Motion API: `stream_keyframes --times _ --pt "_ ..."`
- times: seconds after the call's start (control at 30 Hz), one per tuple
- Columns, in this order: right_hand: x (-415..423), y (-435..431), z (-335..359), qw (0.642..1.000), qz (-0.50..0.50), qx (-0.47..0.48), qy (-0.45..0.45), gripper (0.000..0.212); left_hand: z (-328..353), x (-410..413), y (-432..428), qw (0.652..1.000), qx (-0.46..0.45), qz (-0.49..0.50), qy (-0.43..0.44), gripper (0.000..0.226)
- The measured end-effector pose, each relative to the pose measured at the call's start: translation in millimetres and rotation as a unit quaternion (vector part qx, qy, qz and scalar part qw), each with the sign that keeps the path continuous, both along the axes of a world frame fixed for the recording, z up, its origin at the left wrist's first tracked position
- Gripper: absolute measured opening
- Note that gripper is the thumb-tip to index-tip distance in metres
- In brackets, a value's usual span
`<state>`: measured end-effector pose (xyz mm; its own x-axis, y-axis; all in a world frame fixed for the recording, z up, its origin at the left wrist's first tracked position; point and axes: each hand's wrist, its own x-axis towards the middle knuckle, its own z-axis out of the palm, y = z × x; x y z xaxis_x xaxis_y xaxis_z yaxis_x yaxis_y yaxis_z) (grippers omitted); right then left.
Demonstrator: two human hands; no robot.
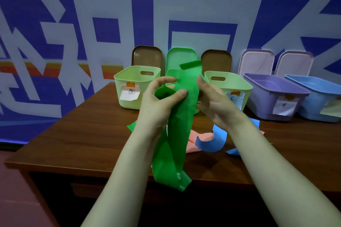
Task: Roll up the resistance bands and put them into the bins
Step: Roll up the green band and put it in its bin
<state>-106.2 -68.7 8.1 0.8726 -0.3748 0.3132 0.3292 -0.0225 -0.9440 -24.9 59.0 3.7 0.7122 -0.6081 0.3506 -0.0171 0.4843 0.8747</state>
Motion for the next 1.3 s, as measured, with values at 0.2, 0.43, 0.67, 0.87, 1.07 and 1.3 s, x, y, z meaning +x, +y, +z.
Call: stream_keyframes --times 0.2,0.43,0.67,0.87,1.07,1.3 --pt "2.2 -6.1 9.5 0.993 -0.055 0.081 -0.06 0.026 -5.0 0.7 3.3 0.996 0.049 0.015 -0.073 0.028" --pt "2.0 -14.9 18.9 0.991 -0.118 0.047 -0.045 0.009 -5.0 0.0 5.6 0.989 0.081 0.051 -0.112 0.026" --pt "-9.3 -10.3 38.7 0.982 -0.163 -0.075 -0.066 0.009 2.0 9.0 3.1 0.995 0.03 0.086 0.034 0.025" --pt "-26.5 13.4 69.8 0.978 -0.087 -0.177 -0.074 0.014 32.1 9.5 1.3 0.991 -0.076 0.046 0.104 0.028" --pt "-39.9 33.9 96.8 0.974 -0.035 -0.184 -0.127 0.016 64.3 -8.4 11.2 0.992 -0.118 0.024 0.04 0.023" --pt "-47.7 49.8 122.1 0.964 -0.001 -0.202 -0.174 0.01 83.3 -22.0 21.7 0.993 -0.109 -0.036 -0.02 0.018"
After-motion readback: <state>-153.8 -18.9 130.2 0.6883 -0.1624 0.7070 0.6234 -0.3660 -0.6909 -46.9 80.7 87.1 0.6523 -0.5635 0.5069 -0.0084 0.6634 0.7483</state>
